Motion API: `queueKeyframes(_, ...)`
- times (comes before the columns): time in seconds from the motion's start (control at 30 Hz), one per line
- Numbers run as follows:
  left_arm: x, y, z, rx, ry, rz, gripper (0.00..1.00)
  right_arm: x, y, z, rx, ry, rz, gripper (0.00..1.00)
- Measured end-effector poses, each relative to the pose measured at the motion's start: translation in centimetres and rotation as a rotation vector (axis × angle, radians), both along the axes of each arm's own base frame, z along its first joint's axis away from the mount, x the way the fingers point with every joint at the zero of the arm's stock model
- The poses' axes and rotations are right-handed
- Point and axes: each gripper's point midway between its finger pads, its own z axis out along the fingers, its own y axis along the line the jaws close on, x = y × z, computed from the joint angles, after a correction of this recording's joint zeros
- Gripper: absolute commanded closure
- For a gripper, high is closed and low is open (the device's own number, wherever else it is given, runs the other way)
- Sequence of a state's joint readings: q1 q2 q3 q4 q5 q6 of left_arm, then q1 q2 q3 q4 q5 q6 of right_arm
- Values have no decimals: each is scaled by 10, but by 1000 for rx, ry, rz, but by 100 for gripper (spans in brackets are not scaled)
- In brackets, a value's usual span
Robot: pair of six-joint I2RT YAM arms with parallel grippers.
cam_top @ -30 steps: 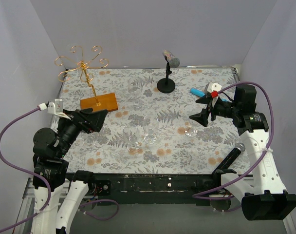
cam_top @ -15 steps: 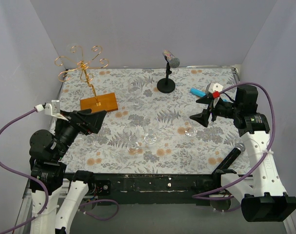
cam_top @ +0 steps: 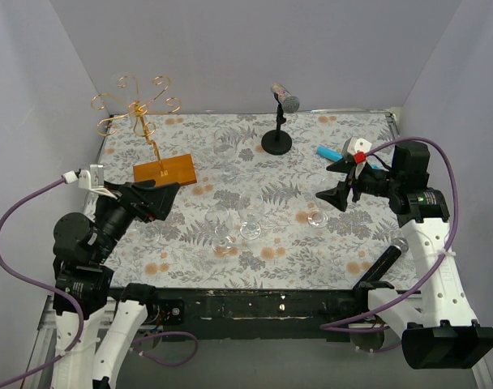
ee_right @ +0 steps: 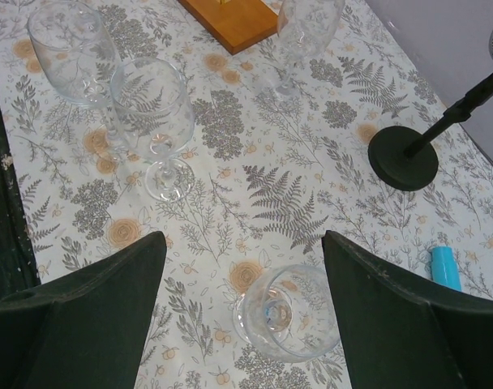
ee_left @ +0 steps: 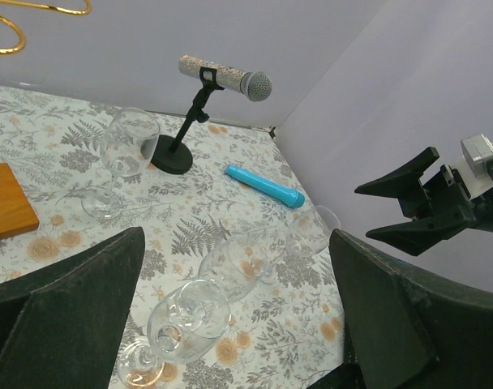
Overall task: Place the wine glass upside down on the wine glass rack
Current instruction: Pick up the wine glass at the center of the board.
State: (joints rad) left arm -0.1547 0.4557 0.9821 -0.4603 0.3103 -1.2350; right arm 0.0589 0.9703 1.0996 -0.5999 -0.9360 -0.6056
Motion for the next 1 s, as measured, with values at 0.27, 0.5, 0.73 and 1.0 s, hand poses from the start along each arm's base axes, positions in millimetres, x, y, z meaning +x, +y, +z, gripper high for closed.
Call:
queueKeyframes(0.27, 10, -3, -9, 14, 23, -12, 2, 9, 0, -10, -6, 44, -6, 14)
queueKeyframes(0.5, 11, -4, -9, 20, 17, -15, 2, 24, 0, -7, -8, 64, -14, 14)
queueKeyframes(0.73, 13, -4, -7, 30, 15, -18, 2, 27, -1, 4, -9, 45, -29, 14)
queueKeyframes(1.0, 15, -7, -9, 33, 27, -33, 2, 30, -2, 11, -4, 48, -47, 14)
